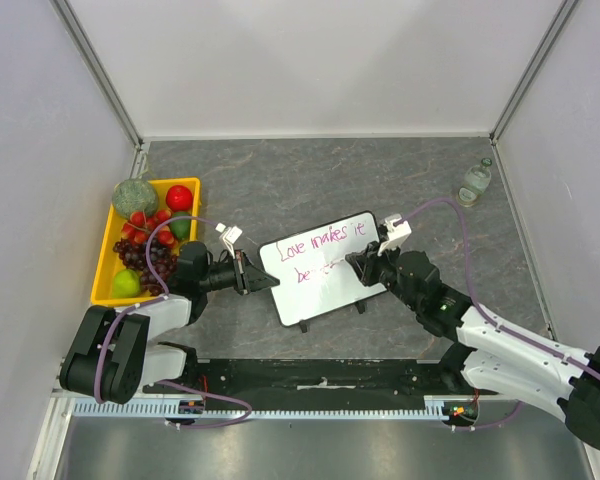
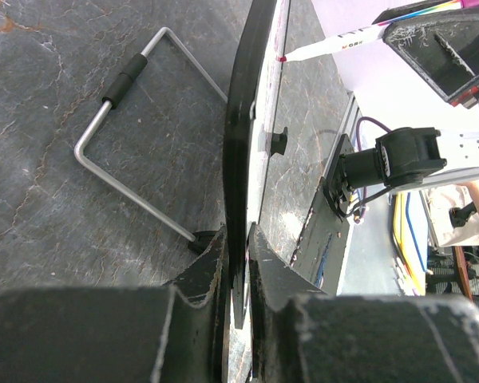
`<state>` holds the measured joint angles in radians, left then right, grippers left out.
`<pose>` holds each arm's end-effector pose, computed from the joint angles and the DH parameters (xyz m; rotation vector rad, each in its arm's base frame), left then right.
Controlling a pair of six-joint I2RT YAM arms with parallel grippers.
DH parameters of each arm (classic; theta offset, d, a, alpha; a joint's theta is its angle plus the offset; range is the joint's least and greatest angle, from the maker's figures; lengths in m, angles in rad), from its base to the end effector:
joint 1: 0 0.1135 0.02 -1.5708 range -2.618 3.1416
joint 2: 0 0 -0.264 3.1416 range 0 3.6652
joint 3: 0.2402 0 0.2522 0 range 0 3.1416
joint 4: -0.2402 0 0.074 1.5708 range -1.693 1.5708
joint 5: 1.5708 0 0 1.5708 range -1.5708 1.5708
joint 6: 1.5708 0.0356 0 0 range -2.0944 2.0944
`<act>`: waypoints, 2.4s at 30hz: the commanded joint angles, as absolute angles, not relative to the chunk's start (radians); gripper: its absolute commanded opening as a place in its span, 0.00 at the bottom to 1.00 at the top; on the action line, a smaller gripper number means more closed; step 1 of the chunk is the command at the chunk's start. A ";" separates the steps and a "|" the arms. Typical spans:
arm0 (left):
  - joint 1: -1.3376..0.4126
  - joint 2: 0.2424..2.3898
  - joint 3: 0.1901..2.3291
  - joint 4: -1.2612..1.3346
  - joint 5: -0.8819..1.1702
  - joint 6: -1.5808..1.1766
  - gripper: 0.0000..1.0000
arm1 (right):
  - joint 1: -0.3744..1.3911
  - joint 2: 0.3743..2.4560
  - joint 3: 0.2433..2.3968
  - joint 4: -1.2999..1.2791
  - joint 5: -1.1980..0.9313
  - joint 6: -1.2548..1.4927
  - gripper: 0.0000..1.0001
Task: Write a sentence on the whiteboard
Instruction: Write on the whiteboard with the whiteboard.
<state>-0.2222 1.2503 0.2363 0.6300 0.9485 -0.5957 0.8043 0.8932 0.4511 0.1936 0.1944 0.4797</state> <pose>0.1937 -0.0734 0.1523 0.3017 2.0436 -1.4430 0.1486 0.1445 0.2418 -0.1623 1.8694 0.7255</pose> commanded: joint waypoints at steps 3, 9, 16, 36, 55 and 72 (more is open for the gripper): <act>-0.224 1.258 0.255 0.650 0.940 -0.569 0.02 | 0.799 0.873 0.419 0.160 0.183 0.477 0.00; -0.224 1.258 0.255 0.649 0.940 -0.569 0.02 | 0.799 0.867 0.394 0.152 0.176 0.482 0.00; -0.224 1.258 0.255 0.649 0.940 -0.571 0.02 | 0.799 0.847 0.379 0.135 0.201 0.477 0.00; -0.225 1.259 0.255 0.649 0.940 -0.569 0.02 | 0.798 0.842 0.431 0.109 0.261 0.448 0.00; -0.224 1.261 0.256 0.649 0.940 -0.569 0.02 | 0.792 0.791 0.486 0.146 0.284 0.440 0.00; -0.224 1.262 0.256 0.650 0.940 -0.569 0.02 | 0.787 0.847 0.497 0.210 0.255 0.445 0.00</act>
